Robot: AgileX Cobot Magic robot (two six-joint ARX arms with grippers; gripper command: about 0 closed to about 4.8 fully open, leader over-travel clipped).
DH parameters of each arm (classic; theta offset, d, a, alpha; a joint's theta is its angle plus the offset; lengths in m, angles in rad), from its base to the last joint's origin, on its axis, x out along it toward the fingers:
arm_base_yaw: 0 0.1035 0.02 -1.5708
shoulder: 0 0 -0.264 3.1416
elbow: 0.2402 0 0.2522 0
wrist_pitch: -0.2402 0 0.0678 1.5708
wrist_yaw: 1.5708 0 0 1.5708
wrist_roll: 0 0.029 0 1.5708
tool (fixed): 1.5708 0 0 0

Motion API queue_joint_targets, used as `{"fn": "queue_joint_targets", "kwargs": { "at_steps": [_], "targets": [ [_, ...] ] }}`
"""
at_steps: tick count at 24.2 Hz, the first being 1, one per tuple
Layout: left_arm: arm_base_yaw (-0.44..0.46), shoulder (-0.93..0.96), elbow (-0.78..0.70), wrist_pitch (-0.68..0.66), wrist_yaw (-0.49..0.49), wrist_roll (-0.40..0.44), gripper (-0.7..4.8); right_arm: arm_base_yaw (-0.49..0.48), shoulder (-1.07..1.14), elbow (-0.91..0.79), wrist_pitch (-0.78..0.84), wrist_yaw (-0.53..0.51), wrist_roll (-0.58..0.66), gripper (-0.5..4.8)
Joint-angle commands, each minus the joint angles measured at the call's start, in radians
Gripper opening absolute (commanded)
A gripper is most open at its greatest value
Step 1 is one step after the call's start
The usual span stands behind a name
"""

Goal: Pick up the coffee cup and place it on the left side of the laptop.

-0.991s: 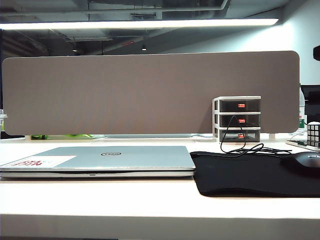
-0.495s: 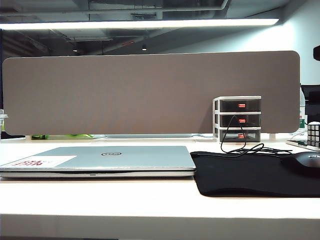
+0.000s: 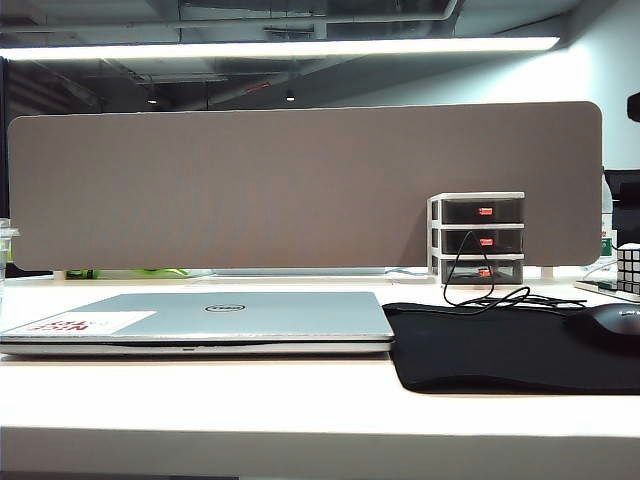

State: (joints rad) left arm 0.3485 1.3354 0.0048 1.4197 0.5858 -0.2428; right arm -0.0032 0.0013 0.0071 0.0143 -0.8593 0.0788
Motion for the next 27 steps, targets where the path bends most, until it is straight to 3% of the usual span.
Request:
{"fn": "queue_joint_targets", "kwargs": {
  "at_steps": [1, 10, 15, 18, 22, 25, 27],
  "targets": [
    [-0.006, -0.08, 0.002, -0.034, 0.024, -0.056, -0.05, 0.0, -0.002, -0.005, 0.02, 0.03, -0.001, -0.01],
    [-0.035, -0.317, 0.002, -0.236, -0.01, -0.065, -0.05, 0.0, -0.002, -0.005, 0.019, 0.082, -0.001, -0.01],
    [-0.035, -0.479, 0.002, -0.437, -0.034, -0.036, -0.05, -0.001, -0.002, -0.005, 0.019, 0.131, -0.001, -0.01],
    [-0.035, -0.681, 0.002, -0.662, -0.071, -0.015, -0.05, -0.001, -0.002, -0.005, 0.019, 0.174, -0.001, -0.01],
    [-0.035, -0.855, 0.003, -0.841, -0.092, 0.035, -0.05, -0.001, -0.002, -0.005, 0.019, 0.178, -0.001, -0.01],
    [-0.035, -1.049, 0.003, -1.043, -0.166, 0.052, -0.05, -0.001, -0.002, -0.005, 0.019, 0.193, -0.001, -0.01],
    [-0.035, -1.22, 0.003, -1.22, -0.194, 0.055, -0.05, -0.001, -0.002, -0.005, 0.016, 0.257, -0.001, -0.01]
  ]
}}
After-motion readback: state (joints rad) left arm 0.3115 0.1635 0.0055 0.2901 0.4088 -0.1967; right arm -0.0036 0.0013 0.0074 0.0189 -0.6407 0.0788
